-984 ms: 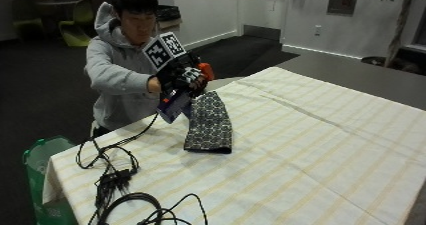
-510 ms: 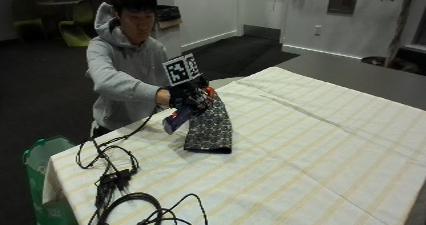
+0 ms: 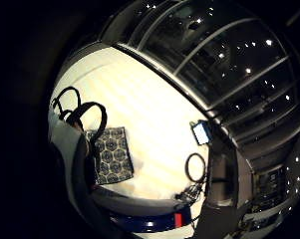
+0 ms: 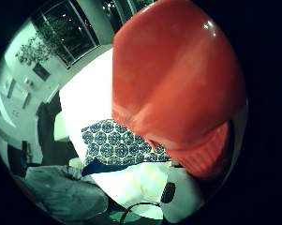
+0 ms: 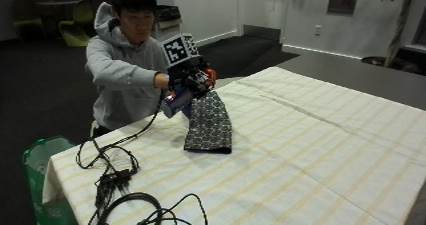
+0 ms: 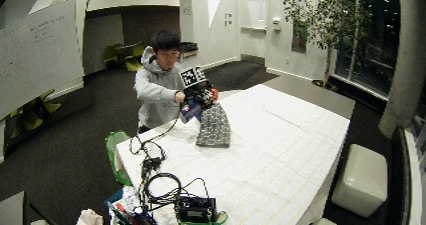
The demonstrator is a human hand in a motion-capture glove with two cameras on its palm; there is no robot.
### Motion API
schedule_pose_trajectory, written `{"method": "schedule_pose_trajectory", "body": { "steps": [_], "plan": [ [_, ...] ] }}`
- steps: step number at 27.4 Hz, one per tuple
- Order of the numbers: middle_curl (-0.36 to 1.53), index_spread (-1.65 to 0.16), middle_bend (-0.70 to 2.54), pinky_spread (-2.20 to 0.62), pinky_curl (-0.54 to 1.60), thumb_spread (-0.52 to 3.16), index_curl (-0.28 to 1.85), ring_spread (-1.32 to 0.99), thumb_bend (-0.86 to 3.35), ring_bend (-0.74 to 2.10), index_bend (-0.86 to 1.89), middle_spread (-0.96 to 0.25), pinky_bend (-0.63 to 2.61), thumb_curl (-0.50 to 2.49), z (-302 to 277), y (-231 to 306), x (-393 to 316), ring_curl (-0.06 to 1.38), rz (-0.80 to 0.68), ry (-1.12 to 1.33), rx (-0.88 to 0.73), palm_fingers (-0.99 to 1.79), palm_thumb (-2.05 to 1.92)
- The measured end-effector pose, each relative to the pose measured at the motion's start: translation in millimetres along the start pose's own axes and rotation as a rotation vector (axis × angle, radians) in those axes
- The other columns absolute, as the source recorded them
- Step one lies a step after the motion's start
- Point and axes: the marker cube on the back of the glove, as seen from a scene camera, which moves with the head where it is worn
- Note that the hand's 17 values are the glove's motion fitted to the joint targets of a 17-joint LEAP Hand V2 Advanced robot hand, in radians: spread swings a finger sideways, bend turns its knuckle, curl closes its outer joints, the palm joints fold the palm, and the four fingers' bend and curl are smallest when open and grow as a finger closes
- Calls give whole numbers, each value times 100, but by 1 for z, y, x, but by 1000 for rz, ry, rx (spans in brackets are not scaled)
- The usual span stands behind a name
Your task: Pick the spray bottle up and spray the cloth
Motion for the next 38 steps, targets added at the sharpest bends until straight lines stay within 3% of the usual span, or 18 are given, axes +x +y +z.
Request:
{"method": "schedule_pose_trajectory", "body": {
  "steps": [9,14,19,28,33,38],
  "plan": [
    [52,-17,66,-24,52,-3,58,-14,-3,72,45,-9,55,71,50,14,-21,49,25,-58,-70,138,104],
    [52,-17,66,-24,52,-3,58,-14,-3,73,45,-9,55,71,46,10,-34,49,21,-121,-42,138,104],
    [52,-17,67,-24,52,-3,59,-14,-3,73,45,-9,55,71,-2,-17,-50,49,66,-281,74,138,104],
    [52,-18,67,-24,53,-4,59,-14,-3,73,45,-9,55,72,-82,-84,-105,49,225,-762,443,137,104],
    [52,-18,67,-24,53,-3,59,-14,-3,72,44,-9,55,72,-79,-109,-156,49,278,-950,540,137,104],
    [52,-17,67,-24,53,-4,59,-14,-3,72,44,-9,55,72,-43,-125,-201,49,345,-1112,539,137,104]
  ]
}}
